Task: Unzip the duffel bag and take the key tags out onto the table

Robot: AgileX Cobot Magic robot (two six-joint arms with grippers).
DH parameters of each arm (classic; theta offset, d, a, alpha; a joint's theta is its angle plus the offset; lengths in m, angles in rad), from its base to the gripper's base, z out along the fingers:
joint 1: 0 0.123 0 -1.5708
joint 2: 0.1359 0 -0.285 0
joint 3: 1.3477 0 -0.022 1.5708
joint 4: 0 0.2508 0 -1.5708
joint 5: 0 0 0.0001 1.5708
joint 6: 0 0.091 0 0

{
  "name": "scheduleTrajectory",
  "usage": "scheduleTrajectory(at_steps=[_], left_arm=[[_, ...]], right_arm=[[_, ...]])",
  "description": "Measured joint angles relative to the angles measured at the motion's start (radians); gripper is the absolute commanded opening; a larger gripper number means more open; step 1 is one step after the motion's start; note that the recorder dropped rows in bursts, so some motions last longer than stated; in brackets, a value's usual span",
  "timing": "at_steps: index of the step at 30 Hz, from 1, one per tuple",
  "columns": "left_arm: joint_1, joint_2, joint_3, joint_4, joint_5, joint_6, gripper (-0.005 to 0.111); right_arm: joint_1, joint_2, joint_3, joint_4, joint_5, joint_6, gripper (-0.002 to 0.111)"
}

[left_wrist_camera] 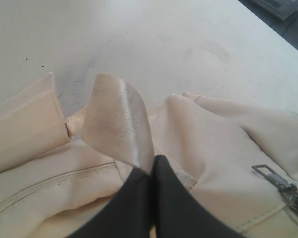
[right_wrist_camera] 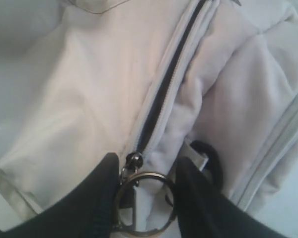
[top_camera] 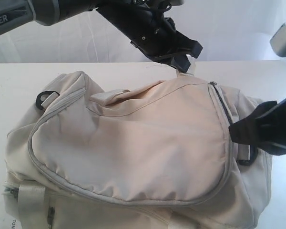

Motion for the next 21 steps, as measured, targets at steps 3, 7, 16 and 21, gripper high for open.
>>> scheduleTrajectory(at_steps=[3,7,16,21], left_arm=[[0.000,0.000,0.000,0.000,0.000,-0.002,0.000],[0.000,0.000,0.000,0.002,-0.002,-0.002,0.000],[0.000,0.000,0.000,0.004,0.003,-0.007,0.000],[0.000,0.000,0.000,0.004,0.012,-0.011,0.000]], right_arm=[[0.000,-0.032,0.028,0.029,0.009,-0.010,0.023],[0.000,-0.070,0.069,0.055,0.020,-0.021,0.023],[0.000,-0.159,0.150,0.182,0.048,-0.087,0.023],[0.000,-0.215,0.195,0.219,0.060,-0.095,0.023]])
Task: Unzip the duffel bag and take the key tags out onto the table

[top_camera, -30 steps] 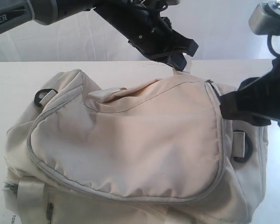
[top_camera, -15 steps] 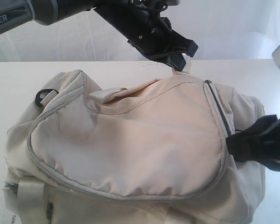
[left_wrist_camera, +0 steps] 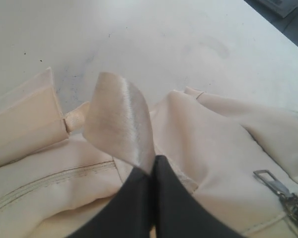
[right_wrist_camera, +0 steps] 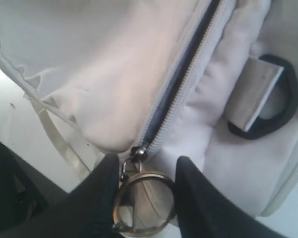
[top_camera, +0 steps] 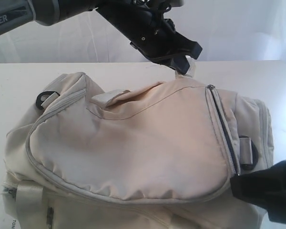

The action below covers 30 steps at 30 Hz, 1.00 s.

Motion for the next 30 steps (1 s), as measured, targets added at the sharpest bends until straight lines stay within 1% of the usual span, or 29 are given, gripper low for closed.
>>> scheduleTrajectory(at_steps=[7,14,16,18,22,24,26,30], left_arm=[[-0.002,0.000,0.000,-0.002,0.013,0.000,0.000],[-0.002,0.000,0.000,-0.002,0.014,-0.003,0.000],[-0.002,0.000,0.000,0.002,0.010,-0.003,0.008],[-0.002,0.000,0.000,0.010,0.010,-0.003,0.019],[0.004,-0.002,0.000,0.059,0.002,-0.003,0.049],[0.009,-0.002,-0.002,0.072,0.004,-0.003,0.059],[0.011,-0.005,-0.004,0.079,0.014,-0.003,0.062],[0.011,-0.021,-0.009,0.083,0.064,0.004,0.062]], right_arm=[[0.000,-0.054,0.072,0.057,-0.008,-0.002,0.023],[0.000,-0.059,0.135,0.079,-0.055,-0.002,0.023],[0.000,-0.060,0.142,0.082,-0.068,-0.011,0.027],[0.000,-0.060,0.144,0.091,-0.078,-0.038,0.034],[0.000,-0.060,0.150,0.135,-0.072,-0.090,0.060],[0.000,-0.060,0.152,0.146,-0.068,-0.101,0.067],[0.000,-0.061,0.152,0.148,-0.068,-0.108,0.068],[0.000,-0.063,0.152,0.157,-0.068,-0.112,0.068]])
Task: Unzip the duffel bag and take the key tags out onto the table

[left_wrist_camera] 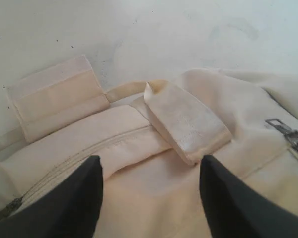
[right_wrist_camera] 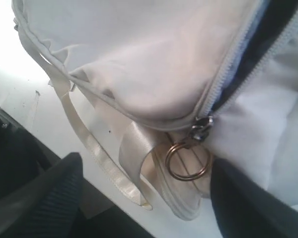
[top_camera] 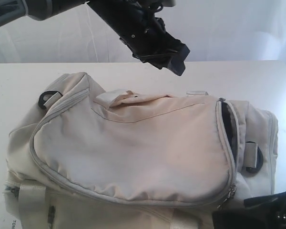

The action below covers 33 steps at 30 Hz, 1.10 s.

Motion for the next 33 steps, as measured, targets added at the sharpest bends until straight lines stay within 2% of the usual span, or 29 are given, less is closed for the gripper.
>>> scheduleTrajectory(at_steps=[5,8,14,17,21,25,27,29,30,33], left_arm=[[0.000,-0.055,-0.033,0.010,0.160,0.052,0.061],[0.000,-0.102,-0.040,0.010,0.274,0.093,0.055],[0.000,-0.219,-0.012,-0.008,0.279,0.122,0.036],[0.000,-0.296,0.049,-0.050,0.279,0.150,0.028],[0.000,-0.418,0.200,-0.132,0.279,0.198,0.026],[-0.005,-0.560,0.435,-0.261,0.278,0.274,0.026],[-0.030,-0.627,0.563,-0.328,0.272,0.313,0.026],[-0.082,-0.693,0.707,-0.425,0.254,0.380,0.026],[-0.153,-0.738,0.837,-0.520,0.207,0.449,0.026],[-0.329,-0.777,1.021,-0.610,0.046,0.529,0.026]], right_arm=[[0.000,0.000,-0.025,0.011,0.006,0.000,0.068],[0.000,0.000,-0.067,0.011,0.007,0.000,0.068],[0.000,-0.001,-0.142,-0.021,0.008,0.000,0.068],[0.000,-0.002,-0.154,-0.056,0.008,0.002,0.068],[0.000,-0.002,-0.158,-0.138,0.015,0.051,0.067],[0.000,0.005,-0.167,-0.247,0.042,0.121,0.064],[0.000,0.031,-0.189,-0.277,0.080,0.134,0.064],[0.000,0.068,-0.214,-0.283,0.108,0.135,0.064],[0.000,0.114,-0.242,-0.288,0.115,0.124,0.064],[0.000,0.209,-0.285,-0.301,0.109,0.107,0.064]])
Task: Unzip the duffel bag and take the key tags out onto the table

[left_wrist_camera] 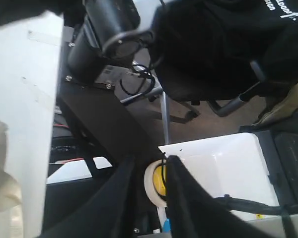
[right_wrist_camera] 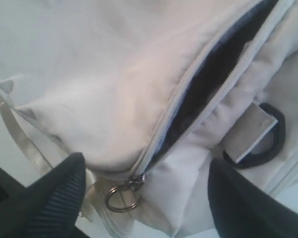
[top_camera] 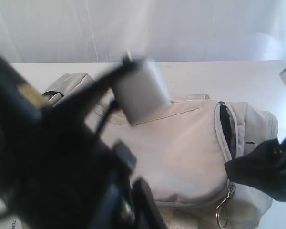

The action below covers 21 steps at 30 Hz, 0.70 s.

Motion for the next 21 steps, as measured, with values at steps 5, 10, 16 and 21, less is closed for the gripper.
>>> scheduleTrajectory(at_steps=[5,10,16,21], left_arm=[[-0.233,0.000,0.194,-0.003,-0.515,0.087,0.043],[-0.270,0.036,0.239,-0.009,-0.733,0.124,0.052],[-0.272,0.154,0.239,-0.012,-0.833,0.186,0.056],[-0.272,0.194,0.239,-0.016,-0.927,0.169,0.056]], right_arm=[[0.000,0.155,-0.022,-0.012,-0.006,-0.020,0.064],[0.000,0.183,-0.022,-0.018,-0.036,-0.022,0.058],[0.000,0.183,-0.022,-0.018,-0.073,-0.024,0.049],[0.000,0.183,-0.022,-0.018,-0.079,-0.024,0.049]])
